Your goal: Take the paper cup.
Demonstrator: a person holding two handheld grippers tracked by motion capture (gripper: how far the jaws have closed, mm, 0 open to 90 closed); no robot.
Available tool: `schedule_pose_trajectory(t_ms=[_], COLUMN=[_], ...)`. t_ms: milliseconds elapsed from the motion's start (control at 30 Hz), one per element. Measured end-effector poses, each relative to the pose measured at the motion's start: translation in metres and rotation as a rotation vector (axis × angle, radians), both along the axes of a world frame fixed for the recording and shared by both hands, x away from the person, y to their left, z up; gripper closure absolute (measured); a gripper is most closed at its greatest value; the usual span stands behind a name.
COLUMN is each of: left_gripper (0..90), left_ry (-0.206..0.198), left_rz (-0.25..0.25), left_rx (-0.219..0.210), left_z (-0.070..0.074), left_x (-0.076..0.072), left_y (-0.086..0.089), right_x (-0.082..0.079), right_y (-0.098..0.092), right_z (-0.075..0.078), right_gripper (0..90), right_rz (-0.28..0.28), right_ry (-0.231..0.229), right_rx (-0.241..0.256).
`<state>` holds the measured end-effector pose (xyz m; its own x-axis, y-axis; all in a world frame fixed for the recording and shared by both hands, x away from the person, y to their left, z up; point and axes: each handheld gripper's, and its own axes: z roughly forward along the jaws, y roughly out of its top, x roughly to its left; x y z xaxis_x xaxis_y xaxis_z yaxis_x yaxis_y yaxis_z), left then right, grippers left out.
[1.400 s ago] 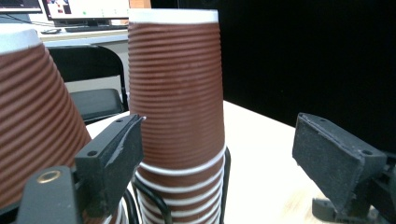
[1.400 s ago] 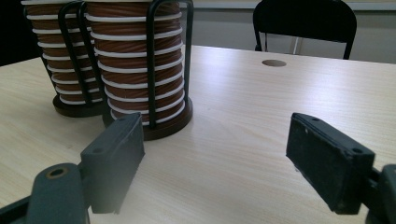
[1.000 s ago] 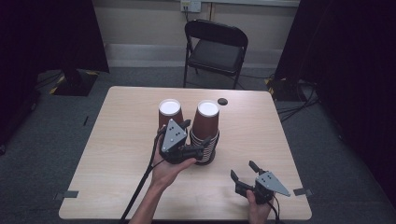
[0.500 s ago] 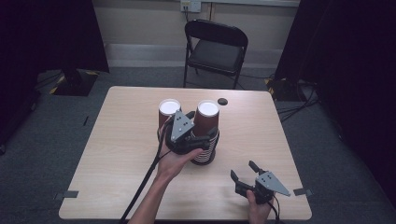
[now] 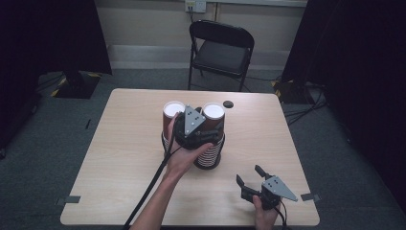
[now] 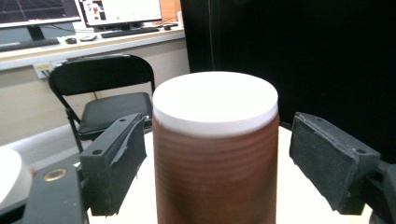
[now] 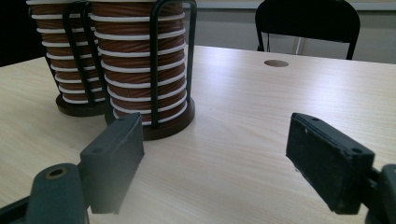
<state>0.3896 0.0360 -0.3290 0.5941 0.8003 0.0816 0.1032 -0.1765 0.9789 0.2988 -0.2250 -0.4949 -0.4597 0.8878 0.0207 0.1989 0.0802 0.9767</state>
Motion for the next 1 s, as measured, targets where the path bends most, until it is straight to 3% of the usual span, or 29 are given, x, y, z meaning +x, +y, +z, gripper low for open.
schedule_pose_trajectory(t_ms=[167,333,400,533,567,1000], left_gripper=[16.4,16.9,17.2,16.7,17.6,20.5], left_ry=[0.012,0.02,0.027,0.063,0.065,0.101], left_rz=[0.005,0.001,0.013,-0.005,0.014,0.003], left_rx=[0.023,0.019,0.049,0.059,0.083,0.053], left_z=[0.004,0.003,0.002,-0.001,-0.004,-0.006], left_x=[0.007,0.014,0.017,0.022,0.022,0.028], left_y=[-0.009,-0.013,-0.015,-0.017,-0.019,-0.017], right_x=[0.0,0.0,0.0,-0.001,0.0,-0.001], right_y=[0.0,0.0,0.0,0.0,0.0,0.0], right_z=[0.0,0.0,0.0,0.0,0.0,0.0], right_gripper=[18.2,18.2,18.2,18.2,18.2,18.2], right_rz=[-0.001,-0.002,0.0,0.0,0.0,0.0], right_ry=[-0.002,-0.005,-0.006,-0.008,-0.007,-0.009], right_rx=[-0.001,-0.002,-0.003,-0.001,0.0,0.001])
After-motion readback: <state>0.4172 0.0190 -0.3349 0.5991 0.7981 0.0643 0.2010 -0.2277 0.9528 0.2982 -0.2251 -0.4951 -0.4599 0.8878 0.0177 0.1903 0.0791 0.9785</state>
